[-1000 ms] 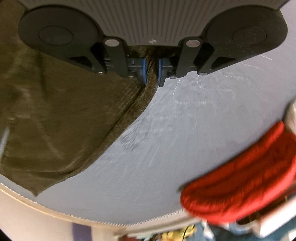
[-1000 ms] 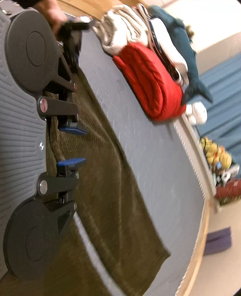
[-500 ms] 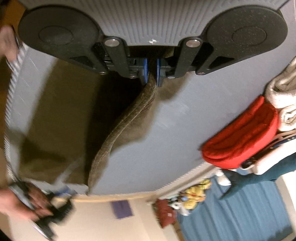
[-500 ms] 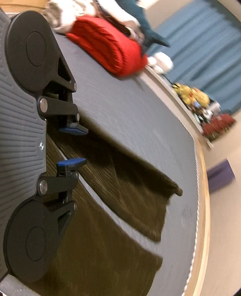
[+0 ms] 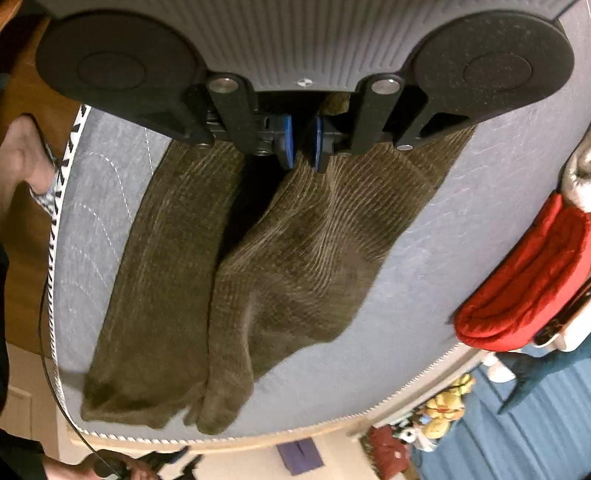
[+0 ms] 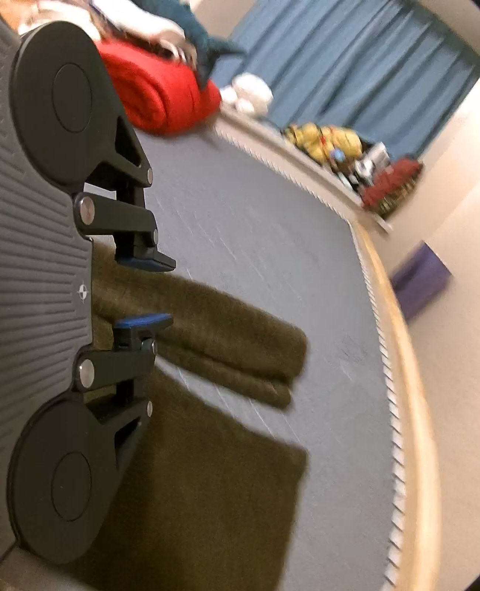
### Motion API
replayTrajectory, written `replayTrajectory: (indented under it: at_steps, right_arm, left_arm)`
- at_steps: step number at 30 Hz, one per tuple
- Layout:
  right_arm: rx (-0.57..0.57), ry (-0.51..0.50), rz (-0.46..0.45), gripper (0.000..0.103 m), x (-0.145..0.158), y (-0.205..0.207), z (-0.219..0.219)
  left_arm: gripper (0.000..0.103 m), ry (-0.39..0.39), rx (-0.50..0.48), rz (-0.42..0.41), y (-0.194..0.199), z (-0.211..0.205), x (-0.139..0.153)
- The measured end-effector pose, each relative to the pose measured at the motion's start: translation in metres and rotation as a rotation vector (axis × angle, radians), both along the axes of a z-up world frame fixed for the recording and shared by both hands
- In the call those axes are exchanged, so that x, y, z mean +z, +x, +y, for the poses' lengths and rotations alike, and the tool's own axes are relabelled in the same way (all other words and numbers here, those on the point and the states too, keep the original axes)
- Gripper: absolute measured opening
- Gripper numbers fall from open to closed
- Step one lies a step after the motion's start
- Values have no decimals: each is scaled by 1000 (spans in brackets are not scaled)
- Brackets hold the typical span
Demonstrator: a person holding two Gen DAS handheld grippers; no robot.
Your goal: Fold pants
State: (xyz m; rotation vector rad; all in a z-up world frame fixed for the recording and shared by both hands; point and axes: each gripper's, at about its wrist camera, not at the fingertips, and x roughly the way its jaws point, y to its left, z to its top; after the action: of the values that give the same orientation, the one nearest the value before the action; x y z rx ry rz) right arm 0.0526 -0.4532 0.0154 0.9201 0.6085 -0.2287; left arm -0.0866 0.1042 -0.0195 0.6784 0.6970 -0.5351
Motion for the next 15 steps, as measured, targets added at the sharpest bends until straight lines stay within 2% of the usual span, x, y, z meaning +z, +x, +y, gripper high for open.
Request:
replayTrajectory:
  at_steps: [2, 4, 9, 11, 15]
  right_arm:
    - [62, 85, -5, 23, -25, 12, -7]
    - [71, 134, 23, 24, -46, 25, -10]
    - [108, 137, 49, 26, -74, 55, -13]
    - [134, 139, 59, 26, -80, 68, -8]
    - [130, 124, 125, 26, -92, 81, -1]
  left_arm:
    - [17, 27, -22, 4, 3, -4, -6]
    - [22, 40, -48, 9, 7, -8, -10]
    - [27, 40, -60, 10, 16, -11, -13]
    - [32, 31, -49, 13, 20, -10, -12]
    - [33, 18, -40, 22, 23, -7, -12]
